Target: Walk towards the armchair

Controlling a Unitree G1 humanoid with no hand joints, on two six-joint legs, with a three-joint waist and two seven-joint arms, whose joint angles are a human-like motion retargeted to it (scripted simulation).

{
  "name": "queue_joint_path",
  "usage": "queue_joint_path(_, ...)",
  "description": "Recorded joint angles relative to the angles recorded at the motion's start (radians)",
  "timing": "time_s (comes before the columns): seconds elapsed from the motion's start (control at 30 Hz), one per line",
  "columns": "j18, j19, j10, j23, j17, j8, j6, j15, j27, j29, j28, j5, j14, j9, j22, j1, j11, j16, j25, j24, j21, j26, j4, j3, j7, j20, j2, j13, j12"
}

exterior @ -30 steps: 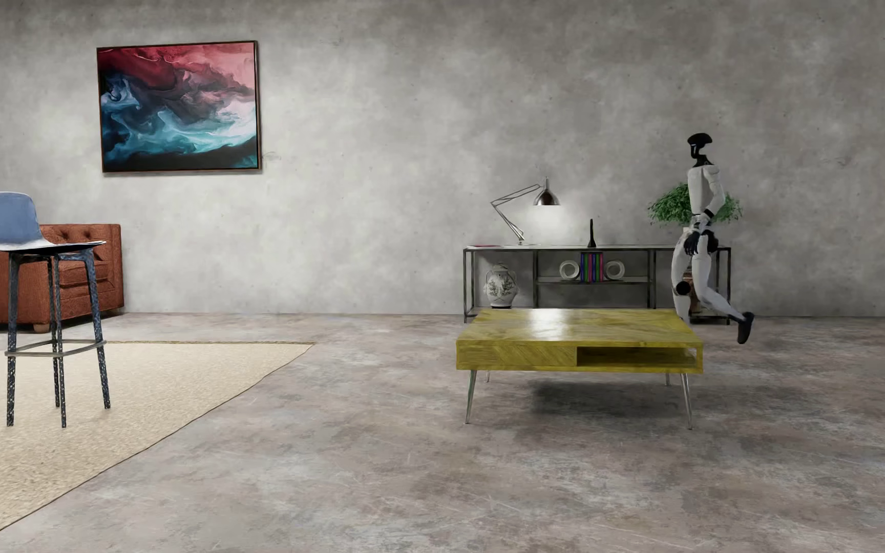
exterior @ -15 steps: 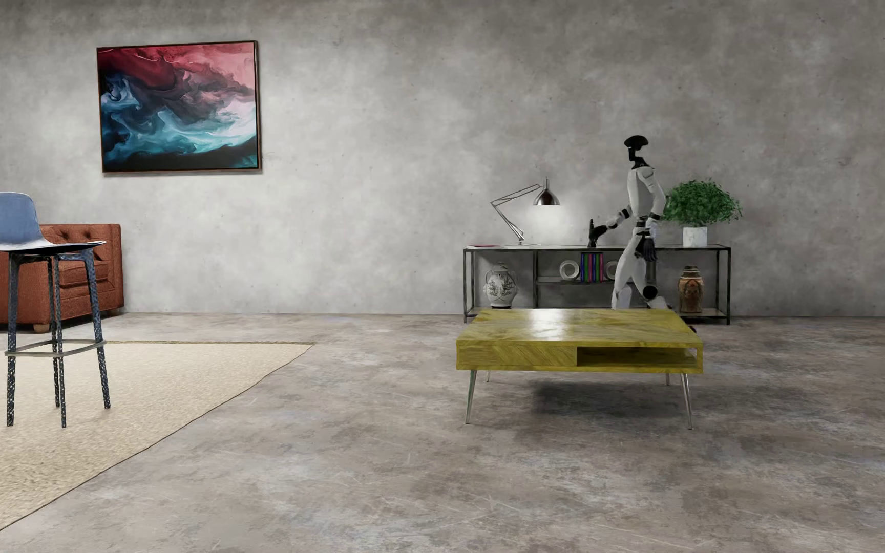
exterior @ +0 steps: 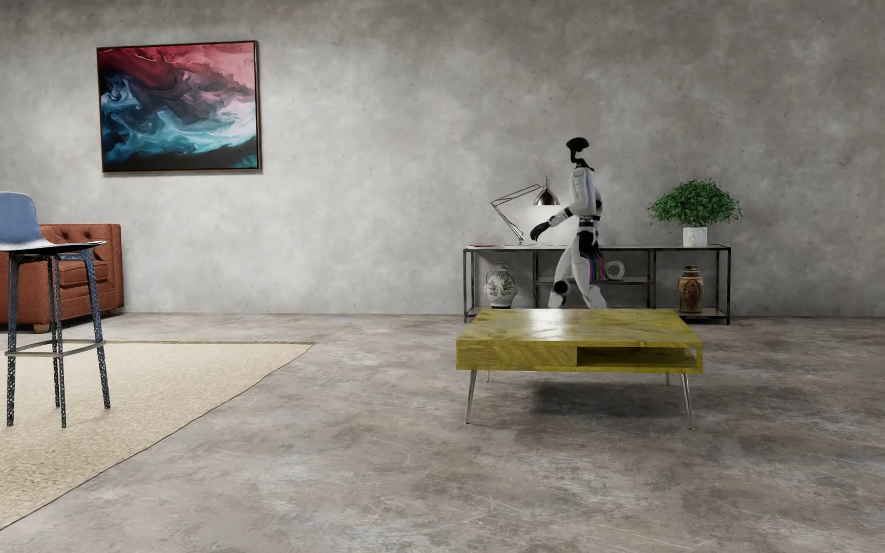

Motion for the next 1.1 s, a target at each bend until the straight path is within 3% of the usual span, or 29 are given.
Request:
queue_joint_path(0.03,-0.022,-0.09,0.03,-0.001,0.003,-0.04,0.004,0.042,0.002,0.01,0.002,-0.003,-0.007,0.002,-0.008,0.025,0.071,0.002,-0.016,-0.006,-0.002,0.012,0.017,-0.003,-0.009,-0.001,0.002,-0.007,0.009)
queue_joint_path(0.07,-0.038,-0.232,0.067,0.001,0.013,-0.049,0.01,0.088,0.011,0.011,0.009,0.023,0.015,0.002,0.002,0.048,0.092,0.0,-0.035,-0.01,-0.007,0.03,0.05,-0.01,-0.027,-0.007,0.032,-0.02,0.023)
queue_joint_path(0.1,-0.046,-0.328,0.129,-0.002,0.035,-0.075,0.018,0.114,0.014,-0.002,0.0,0.052,0.068,0.0,0.024,0.055,0.081,-0.002,-0.044,0.002,-0.025,0.052,0.099,-0.017,-0.056,-0.02,0.087,-0.028,0.049)
queue_joint_path(0.13,-0.039,-0.341,0.257,-0.005,0.063,-0.108,0.031,0.077,0.016,-0.022,-0.015,0.083,0.156,-0.002,0.074,0.025,0.085,0.001,-0.047,0.006,-0.045,0.084,0.17,-0.022,-0.093,-0.041,0.134,-0.045,0.054)
queue_joint_path(0.17,-0.018,-0.339,0.434,-0.003,0.08,-0.134,0.049,0.025,0.015,-0.036,-0.041,0.115,0.286,-0.002,0.138,-0.048,0.102,0.009,-0.055,0.018,-0.052,0.118,0.242,-0.023,-0.148,-0.071,0.168,-0.073,0.062)
queue_joint_path(0.2,-0.028,-0.343,0.628,-0.008,0.086,-0.157,0.069,-0.019,0.011,-0.039,-0.091,0.142,0.423,-0.001,0.196,-0.143,0.108,0.009,-0.068,0.05,-0.053,0.142,0.305,-0.02,-0.221,-0.121,0.213,-0.099,0.083)
queue_joint_path(0.23,0.006,-0.346,0.787,-0.026,0.079,-0.169,0.086,-0.051,0.0,-0.027,-0.164,0.173,0.524,0.002,0.261,-0.245,0.092,0.017,-0.082,0.084,-0.043,0.149,0.355,-0.012,-0.291,-0.185,0.265,-0.137,0.082)
queue_joint_path(0.27,0.039,-0.348,0.889,-0.041,0.066,-0.17,0.102,-0.088,-0.038,-0.03,-0.23,0.205,0.435,0.007,0.303,-0.327,0.102,0.03,-0.09,0.111,-0.037,0.141,0.389,-0.001,-0.337,-0.23,0.297,-0.172,0.098)
queue_joint_path(0.33,0.131,-0.343,0.938,-0.104,0.047,-0.129,0.121,-0.158,-0.082,-0.063,-0.224,0.248,0.318,0.014,0.328,-0.459,0.13,-0.005,-0.073,0.114,-0.068,0.144,0.369,0.033,-0.387,-0.212,0.355,-0.263,0.177)
queue_joint_path(0.43,0.107,-0.339,0.684,-0.277,0.008,-0.044,0.114,-0.242,-0.161,-0.126,-0.126,0.27,0.214,0.018,0.333,-0.587,0.161,-0.092,-0.005,0.064,-0.065,0.151,0.221,0.088,-0.424,-0.106,0.436,-0.336,0.299)
queue_joint_path(0.5,0.111,-0.337,0.384,-0.353,-0.044,0.009,0.102,-0.283,-0.187,-0.142,-0.128,0.276,0.223,0.013,0.356,-0.625,0.162,-0.133,0.018,0.078,-0.01,0.15,0.136,0.117,-0.407,-0.095,0.488,-0.38,0.346)
queue_joint_path(0.57,0.024,-0.331,0.05,-0.377,-0.074,0.042,0.091,-0.306,-0.171,-0.13,-0.172,0.289,0.305,0.003,0.374,-0.628,0.129,-0.15,0.042,0.109,0.035,0.137,0.086,0.127,-0.294,-0.112,0.554,-0.418,0.365)
queue_joint_path(0.6,-0.117,-0.334,-0.07,-0.373,-0.078,0.058,0.087,-0.316,-0.153,-0.13,-0.205,0.297,0.315,-0.001,0.37,-0.621,0.116,-0.152,0.045,0.117,0.052,0.128,0.069,0.126,-0.217,-0.115,0.59,-0.428,0.371)
queue_joint_path(0.63,-0.175,-0.336,-0.097,-0.361,-0.075,0.07,0.083,-0.329,-0.137,-0.129,-0.211,0.304,0.306,-0.004,0.362,-0.622,0.121,-0.149,0.045,0.131,0.066,0.124,0.057,0.127,-0.177,-0.115,0.623,-0.429,0.373)
queue_joint_path(0.67,-0.08,-0.338,-0.065,-0.343,-0.069,0.085,0.078,-0.334,-0.126,-0.129,-0.203,0.303,0.347,-0.005,0.351,-0.617,0.138,-0.15,0.045,0.142,0.079,0.121,0.056,0.131,-0.161,-0.111,0.65,-0.422,0.371)
queue_joint_path(0.73,0.205,-0.333,-0.067,-0.274,-0.061,0.12,0.058,-0.285,-0.092,-0.117,-0.176,0.265,0.378,-0.008,0.33,-0.546,0.207,-0.175,0.039,0.135,0.119,0.127,0.031,0.144,-0.11,-0.068,0.688,-0.388,0.359)
queue_joint_path(0.77,0.223,-0.31,-0.056,-0.219,-0.055,0.13,0.04,-0.205,-0.074,-0.112,-0.148,0.232,0.347,-0.007,0.33,-0.507,0.318,-0.189,0.035,0.128,0.138,0.138,0.019,0.15,-0.087,-0.035,0.667,-0.363,0.345)
queue_joint_path(0.8,0.223,-0.189,-0.025,-0.148,-0.052,0.15,0.023,-0.1,-0.038,-0.092,-0.133,0.197,0.302,-0.003,0.338,-0.478,0.489,-0.201,0.025,0.121,0.163,0.151,0.016,0.155,-0.06,0.001,0.605,-0.34,0.325)
queue_joint_path(0.83,0.222,-0.008,-0.002,-0.073,-0.057,0.18,0.011,0.017,0.0,-0.038,-0.121,0.165,0.258,0.002,0.343,-0.44,0.694,-0.207,0.004,0.115,0.214,0.159,0.017,0.159,-0.027,0.034,0.519,-0.325,0.303)
queue_joint_path(0.87,0.214,0.054,-0.004,-0.017,-0.077,0.16,0.005,0.122,0.013,0.057,-0.123,0.12,0.223,0.006,0.341,-0.388,0.889,-0.204,-0.034,0.123,0.289,0.167,0.019,0.166,0.012,0.051,0.419,-0.314,0.268)
queue_joint_path(0.9,0.201,0.064,-0.008,0.013,-0.103,0.139,-0.002,0.114,0.009,0.147,-0.118,0.038,0.19,0.011,0.335,-0.337,1.037,-0.195,-0.061,0.128,0.338,0.162,0.016,0.165,0.041,0.063,0.323,-0.304,0.237)
queue_joint_path(0.93,0.187,0.025,-0.01,0.019,-0.118,0.137,-0.009,0.056,0.014,0.183,-0.099,-0.035,0.161,0.015,0.321,-0.291,1.135,-0.184,-0.062,0.125,0.331,0.154,0.013,0.153,0.056,0.078,0.231,-0.284,0.206)
queue_joint_path(0.97,0.171,-0.085,-0.018,0.006,-0.119,0.13,-0.015,0.031,0.025,0.137,-0.08,-0.079,0.139,0.018,0.308,-0.246,1.179,-0.164,-0.035,0.125,0.267,0.13,0.009,0.133,0.062,0.09,0.147,-0.25,0.188)
queue_joint_path(1.0,0.155,-0.139,-0.018,-0.016,-0.103,0.122,-0.017,0.013,0.033,0.041,-0.069,-0.107,0.118,0.019,0.289,-0.209,1.172,-0.148,0.01,0.121,0.168,0.111,0.006,0.109,0.061,0.096,0.07,-0.216,0.159)
queue_joint_path(1.07,0.118,-0.164,0.012,-0.053,-0.076,0.136,-0.016,-0.054,0.023,-0.14,-0.059,-0.088,0.063,0.019,0.231,-0.151,1.032,-0.104,0.073,0.112,0.001,0.074,0.012,0.063,0.048,0.08,-0.052,-0.146,0.114)
queue_joint_path(1.1,0.097,-0.16,0.024,-0.059,-0.066,0.137,-0.013,-0.048,0.019,-0.189,-0.058,-0.081,0.037,0.017,0.198,-0.124,0.897,-0.08,0.077,0.108,-0.041,0.056,0.015,0.045,0.04,0.065,-0.089,-0.12,0.096)
